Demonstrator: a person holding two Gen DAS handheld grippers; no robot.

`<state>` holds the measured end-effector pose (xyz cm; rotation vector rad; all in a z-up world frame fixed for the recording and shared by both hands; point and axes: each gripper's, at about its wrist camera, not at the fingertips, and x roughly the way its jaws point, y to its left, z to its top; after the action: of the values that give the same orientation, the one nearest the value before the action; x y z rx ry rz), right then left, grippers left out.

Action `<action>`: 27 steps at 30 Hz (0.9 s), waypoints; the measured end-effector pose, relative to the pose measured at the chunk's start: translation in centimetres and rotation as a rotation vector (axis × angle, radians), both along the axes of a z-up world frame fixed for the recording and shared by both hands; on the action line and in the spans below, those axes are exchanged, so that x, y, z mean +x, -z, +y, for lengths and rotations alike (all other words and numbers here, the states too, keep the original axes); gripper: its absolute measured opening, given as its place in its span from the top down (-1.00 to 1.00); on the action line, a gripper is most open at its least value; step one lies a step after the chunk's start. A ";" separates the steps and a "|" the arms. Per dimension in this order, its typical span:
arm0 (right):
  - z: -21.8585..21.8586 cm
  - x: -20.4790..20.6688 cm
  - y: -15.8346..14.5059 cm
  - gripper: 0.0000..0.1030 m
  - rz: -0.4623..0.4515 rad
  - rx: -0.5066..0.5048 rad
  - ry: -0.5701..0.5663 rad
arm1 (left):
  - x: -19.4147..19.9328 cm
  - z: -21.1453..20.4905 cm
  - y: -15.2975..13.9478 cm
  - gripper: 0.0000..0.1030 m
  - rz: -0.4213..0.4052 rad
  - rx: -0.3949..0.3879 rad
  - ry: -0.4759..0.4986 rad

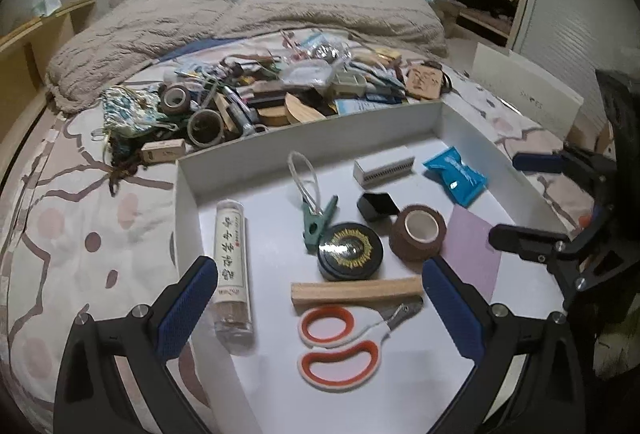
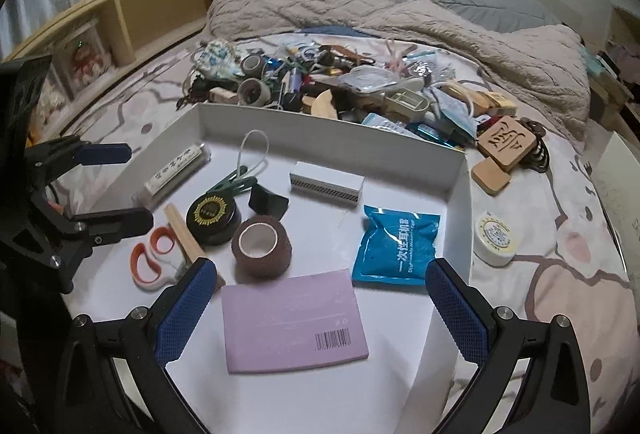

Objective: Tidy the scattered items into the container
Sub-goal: 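Lift both tools away from the white box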

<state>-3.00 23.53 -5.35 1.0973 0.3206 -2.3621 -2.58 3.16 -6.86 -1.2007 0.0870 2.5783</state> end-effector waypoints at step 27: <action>2.5 0.2 -0.6 -1.00 0.109 -0.138 0.105 | 2.5 -2.7 -1.5 -1.00 0.162 0.116 -0.194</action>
<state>-2.76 26.05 -4.71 0.9445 0.1379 -2.5007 -0.13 0.46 -5.32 -1.0019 -0.1506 2.8012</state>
